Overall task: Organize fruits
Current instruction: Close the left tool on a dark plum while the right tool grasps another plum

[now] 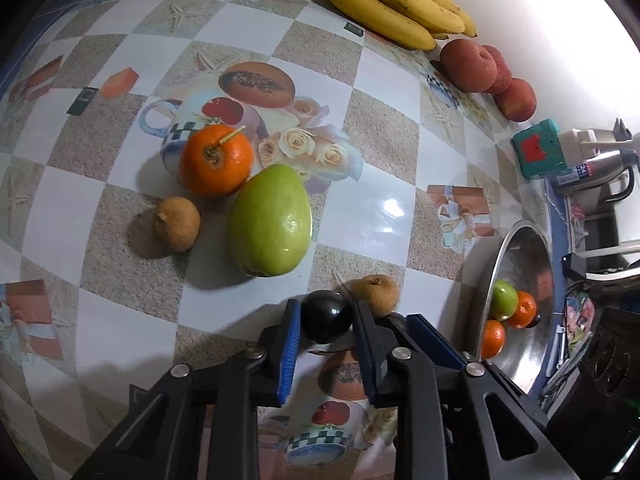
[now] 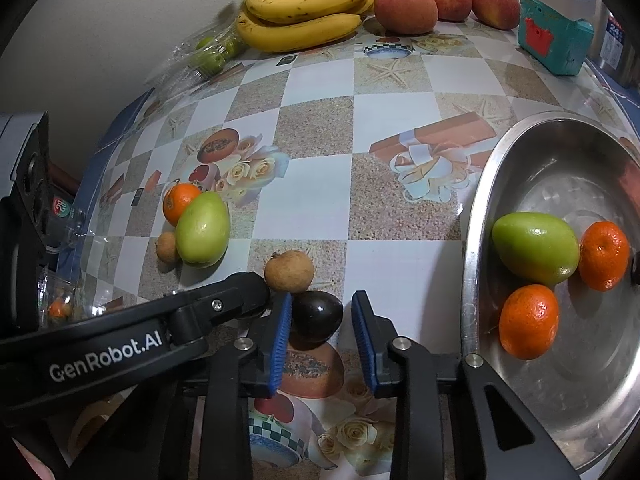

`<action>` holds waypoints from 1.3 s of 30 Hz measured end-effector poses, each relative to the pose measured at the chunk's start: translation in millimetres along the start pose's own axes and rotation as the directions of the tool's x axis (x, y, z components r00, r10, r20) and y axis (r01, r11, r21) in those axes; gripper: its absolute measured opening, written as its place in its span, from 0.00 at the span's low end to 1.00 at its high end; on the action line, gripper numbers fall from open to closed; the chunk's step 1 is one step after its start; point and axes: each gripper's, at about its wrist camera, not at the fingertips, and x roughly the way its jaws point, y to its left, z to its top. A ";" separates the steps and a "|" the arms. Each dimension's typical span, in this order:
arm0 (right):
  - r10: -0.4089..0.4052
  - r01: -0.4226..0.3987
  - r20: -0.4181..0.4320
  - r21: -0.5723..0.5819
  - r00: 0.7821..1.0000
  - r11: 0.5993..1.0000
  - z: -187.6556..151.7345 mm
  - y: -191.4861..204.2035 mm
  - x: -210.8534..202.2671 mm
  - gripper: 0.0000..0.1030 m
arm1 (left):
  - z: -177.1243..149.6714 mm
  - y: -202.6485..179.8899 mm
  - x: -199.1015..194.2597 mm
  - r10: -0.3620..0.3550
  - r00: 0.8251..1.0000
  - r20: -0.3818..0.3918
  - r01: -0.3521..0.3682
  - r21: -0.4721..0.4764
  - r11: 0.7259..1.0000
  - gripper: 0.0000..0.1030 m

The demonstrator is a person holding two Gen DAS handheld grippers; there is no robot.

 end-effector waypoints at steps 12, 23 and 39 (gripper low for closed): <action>0.030 -0.030 -0.001 0.037 1.000 0.999 -1.0 -4.2 -2.7 0.26 | 2.4 3.6 -5.6 -0.005 1.000 0.013 0.005 -0.023 1.000 0.27; 0.064 -0.066 0.051 0.056 0.997 0.996 2.4 -5.4 -26.1 0.26 | 4.0 6.8 -36.9 -0.030 0.996 0.080 0.033 -0.031 0.999 0.27; 0.056 -0.076 0.169 0.115 0.984 0.990 7.3 -21.2 -73.5 0.26 | -0.3 -3.8 -74.3 -0.041 0.982 0.184 0.044 -0.011 0.999 0.27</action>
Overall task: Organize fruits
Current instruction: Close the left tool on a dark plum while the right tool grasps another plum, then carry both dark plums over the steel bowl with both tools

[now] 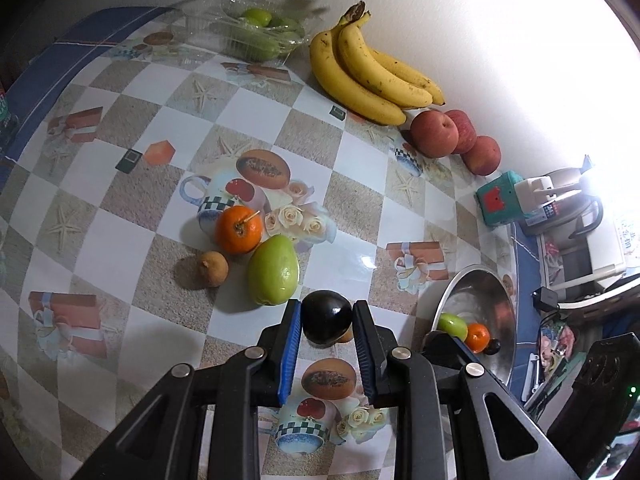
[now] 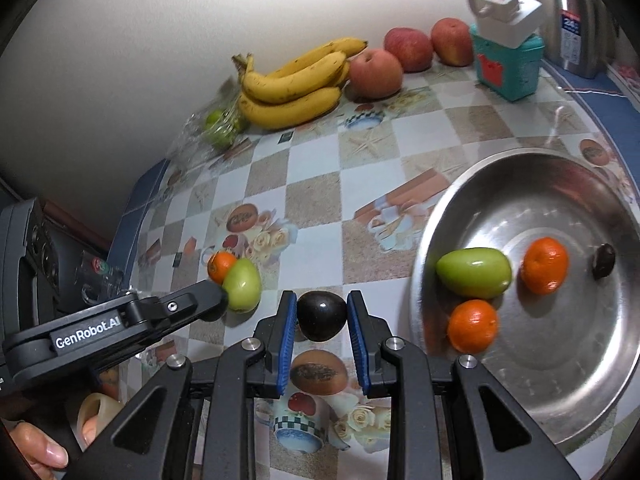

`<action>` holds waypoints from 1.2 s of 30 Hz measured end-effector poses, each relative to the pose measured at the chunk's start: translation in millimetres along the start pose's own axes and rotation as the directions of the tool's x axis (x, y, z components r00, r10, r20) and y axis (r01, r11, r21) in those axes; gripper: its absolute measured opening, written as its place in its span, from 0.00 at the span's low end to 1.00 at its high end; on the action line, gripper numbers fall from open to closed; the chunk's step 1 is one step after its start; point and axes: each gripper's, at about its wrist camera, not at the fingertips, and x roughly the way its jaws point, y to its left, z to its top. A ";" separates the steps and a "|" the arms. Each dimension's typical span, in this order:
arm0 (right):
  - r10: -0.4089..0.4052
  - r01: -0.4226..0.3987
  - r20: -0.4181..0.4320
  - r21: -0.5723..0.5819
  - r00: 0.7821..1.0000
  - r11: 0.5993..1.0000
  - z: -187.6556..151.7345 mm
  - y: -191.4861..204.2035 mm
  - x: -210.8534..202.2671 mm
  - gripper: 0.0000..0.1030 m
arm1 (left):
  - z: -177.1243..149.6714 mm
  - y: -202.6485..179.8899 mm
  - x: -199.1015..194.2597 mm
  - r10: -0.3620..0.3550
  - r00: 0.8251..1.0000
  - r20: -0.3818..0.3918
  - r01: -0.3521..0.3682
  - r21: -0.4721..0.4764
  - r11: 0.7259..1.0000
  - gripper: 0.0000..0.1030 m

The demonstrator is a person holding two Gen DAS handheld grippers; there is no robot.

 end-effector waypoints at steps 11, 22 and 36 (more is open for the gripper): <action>-0.082 0.075 0.046 0.129 0.996 0.989 6.6 -47.9 -24.4 0.26 | -8.1 -21.5 -3.1 -0.008 1.000 0.001 0.008 0.058 0.998 0.27; -0.201 0.170 0.087 0.278 0.976 0.945 10.5 -106.2 -54.0 0.26 | -33.7 -69.9 11.3 -0.024 0.999 -0.047 0.033 0.206 0.978 0.27; -0.365 0.293 0.107 0.410 0.925 0.864 4.2 -156.1 -92.9 0.26 | -94.7 -143.9 49.9 0.025 0.992 -0.128 0.036 0.451 0.892 0.27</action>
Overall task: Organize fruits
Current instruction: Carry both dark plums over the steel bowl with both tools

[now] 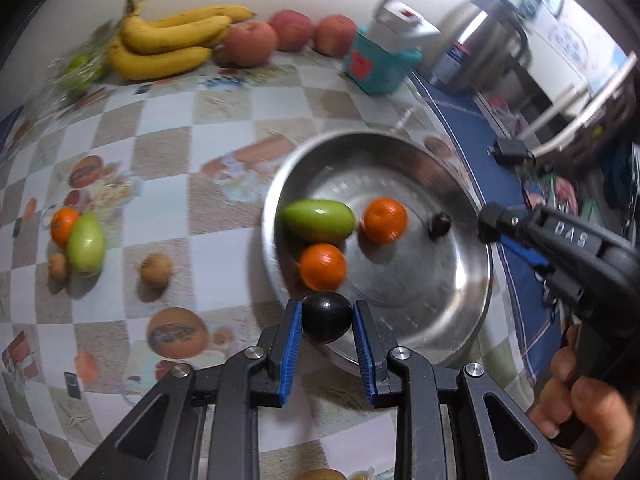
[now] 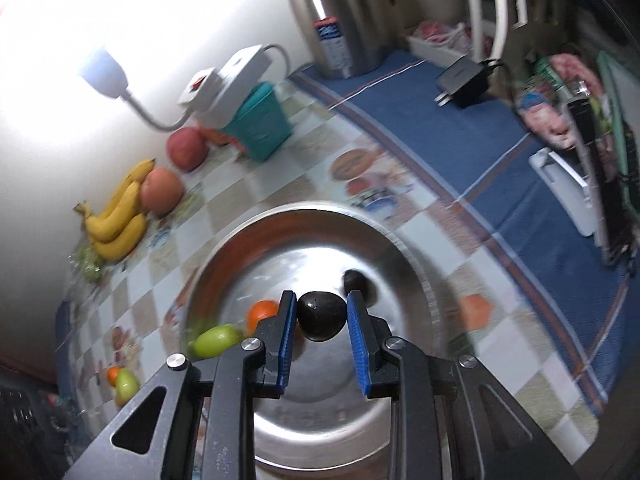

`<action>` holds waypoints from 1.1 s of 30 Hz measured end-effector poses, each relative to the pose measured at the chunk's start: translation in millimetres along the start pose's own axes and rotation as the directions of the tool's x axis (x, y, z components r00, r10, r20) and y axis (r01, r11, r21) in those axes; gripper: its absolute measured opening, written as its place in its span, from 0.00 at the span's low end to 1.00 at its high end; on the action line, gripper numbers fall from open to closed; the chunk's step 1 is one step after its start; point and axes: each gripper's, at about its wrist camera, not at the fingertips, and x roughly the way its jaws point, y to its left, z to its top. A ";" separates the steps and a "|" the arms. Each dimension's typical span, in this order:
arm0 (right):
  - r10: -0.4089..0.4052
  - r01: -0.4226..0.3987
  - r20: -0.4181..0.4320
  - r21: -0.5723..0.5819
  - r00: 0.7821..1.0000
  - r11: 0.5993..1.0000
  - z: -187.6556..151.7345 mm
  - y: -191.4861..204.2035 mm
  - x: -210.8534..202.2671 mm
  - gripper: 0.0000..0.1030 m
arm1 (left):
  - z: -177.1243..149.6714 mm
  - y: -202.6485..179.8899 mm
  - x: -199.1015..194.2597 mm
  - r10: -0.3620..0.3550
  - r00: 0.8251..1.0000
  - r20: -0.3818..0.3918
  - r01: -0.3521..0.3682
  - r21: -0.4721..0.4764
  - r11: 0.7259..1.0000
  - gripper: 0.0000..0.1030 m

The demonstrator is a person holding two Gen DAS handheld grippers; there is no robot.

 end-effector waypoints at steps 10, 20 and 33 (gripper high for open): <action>-0.067 0.066 -0.077 -0.004 0.995 0.998 -2.7 -11.2 23.1 0.26 | -7.4 -18.4 20.4 -0.009 0.999 -0.038 0.011 0.065 0.998 0.27; -0.091 0.091 -0.144 -0.007 0.985 0.996 -10.8 -14.4 41.2 0.26 | -10.6 -27.8 39.9 0.031 0.998 -0.059 -0.024 0.113 0.993 0.27; -0.101 0.101 -0.192 -0.012 0.976 0.995 -16.5 -14.8 56.8 0.26 | -8.1 -32.4 55.0 0.028 0.998 -0.059 -0.020 0.121 0.992 0.27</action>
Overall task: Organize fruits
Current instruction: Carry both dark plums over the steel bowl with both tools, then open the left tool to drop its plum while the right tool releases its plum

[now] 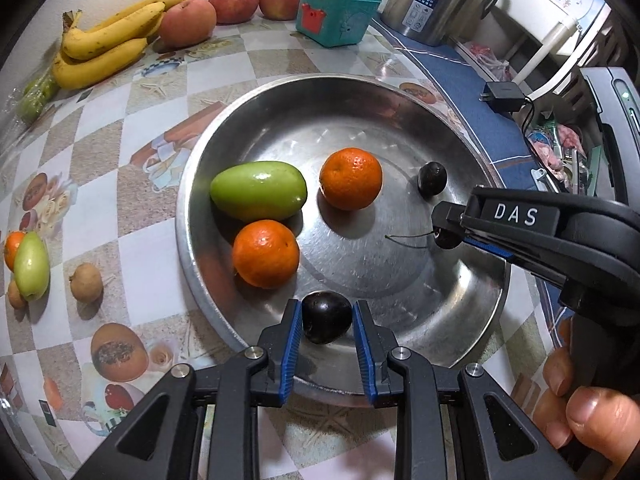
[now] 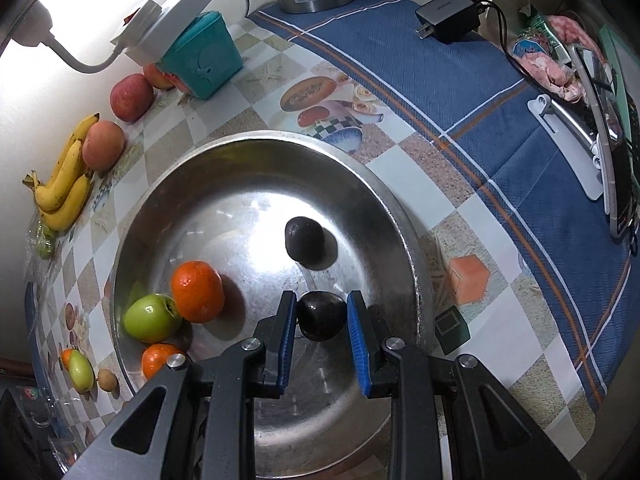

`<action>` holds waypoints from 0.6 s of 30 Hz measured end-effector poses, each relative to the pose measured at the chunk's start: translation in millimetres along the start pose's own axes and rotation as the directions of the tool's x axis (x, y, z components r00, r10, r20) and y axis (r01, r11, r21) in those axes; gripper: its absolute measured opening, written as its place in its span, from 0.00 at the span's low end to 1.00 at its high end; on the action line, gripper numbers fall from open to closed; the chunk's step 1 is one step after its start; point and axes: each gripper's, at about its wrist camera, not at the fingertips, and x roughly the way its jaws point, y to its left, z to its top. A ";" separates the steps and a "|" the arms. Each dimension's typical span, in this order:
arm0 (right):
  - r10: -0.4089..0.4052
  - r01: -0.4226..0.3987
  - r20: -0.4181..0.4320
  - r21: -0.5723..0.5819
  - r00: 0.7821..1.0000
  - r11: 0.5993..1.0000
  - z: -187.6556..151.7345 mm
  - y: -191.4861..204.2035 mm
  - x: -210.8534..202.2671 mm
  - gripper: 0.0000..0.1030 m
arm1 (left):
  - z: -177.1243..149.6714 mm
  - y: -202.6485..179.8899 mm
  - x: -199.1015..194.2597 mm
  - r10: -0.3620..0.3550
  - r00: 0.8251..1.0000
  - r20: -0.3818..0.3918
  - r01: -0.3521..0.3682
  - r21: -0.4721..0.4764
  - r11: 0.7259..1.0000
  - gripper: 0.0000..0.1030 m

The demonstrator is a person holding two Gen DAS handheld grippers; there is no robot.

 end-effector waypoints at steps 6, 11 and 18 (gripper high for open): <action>-0.002 0.002 -0.015 0.004 1.000 1.000 0.6 -0.7 5.6 0.26 | 1.3 0.5 5.9 0.001 1.000 -0.006 -0.001 -0.006 1.000 0.27; -0.003 0.003 -0.021 0.008 1.000 1.000 0.6 -1.6 6.9 0.26 | 3.1 -0.7 8.8 -0.002 1.000 -0.003 0.002 -0.010 1.000 0.27; 0.000 0.001 -0.026 0.022 1.000 1.000 1.1 -3.1 7.9 0.26 | 2.9 -0.9 8.6 -0.003 1.000 -0.005 0.003 -0.008 1.000 0.29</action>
